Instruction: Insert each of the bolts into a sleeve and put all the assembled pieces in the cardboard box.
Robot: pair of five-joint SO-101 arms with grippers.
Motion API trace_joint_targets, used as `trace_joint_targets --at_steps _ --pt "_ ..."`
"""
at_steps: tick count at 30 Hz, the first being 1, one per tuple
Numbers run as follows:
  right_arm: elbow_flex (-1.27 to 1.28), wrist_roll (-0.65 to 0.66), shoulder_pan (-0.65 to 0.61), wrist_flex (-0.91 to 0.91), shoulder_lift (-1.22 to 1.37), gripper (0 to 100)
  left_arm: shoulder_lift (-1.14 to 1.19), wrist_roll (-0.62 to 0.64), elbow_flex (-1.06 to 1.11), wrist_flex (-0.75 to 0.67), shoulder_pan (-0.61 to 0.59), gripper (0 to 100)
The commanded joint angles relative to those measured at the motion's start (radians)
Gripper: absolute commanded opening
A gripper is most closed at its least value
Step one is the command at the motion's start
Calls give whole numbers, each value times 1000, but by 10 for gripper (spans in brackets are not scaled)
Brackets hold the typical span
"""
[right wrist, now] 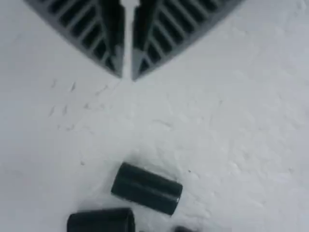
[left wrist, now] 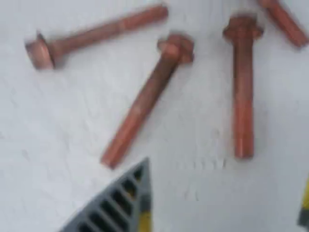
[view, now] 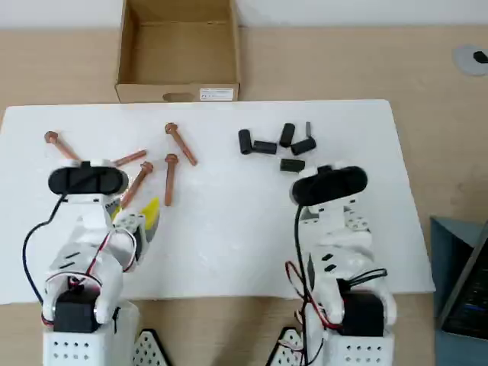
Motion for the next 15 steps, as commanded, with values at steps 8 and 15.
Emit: trace_joint_targets --at_steps 8,15 --pt "-641 -143 10 3 753 10 621 5 -512 -110 0 232" --pt "-977 -175 10 109 1102 10 920 2 -743 -98 -124 232"
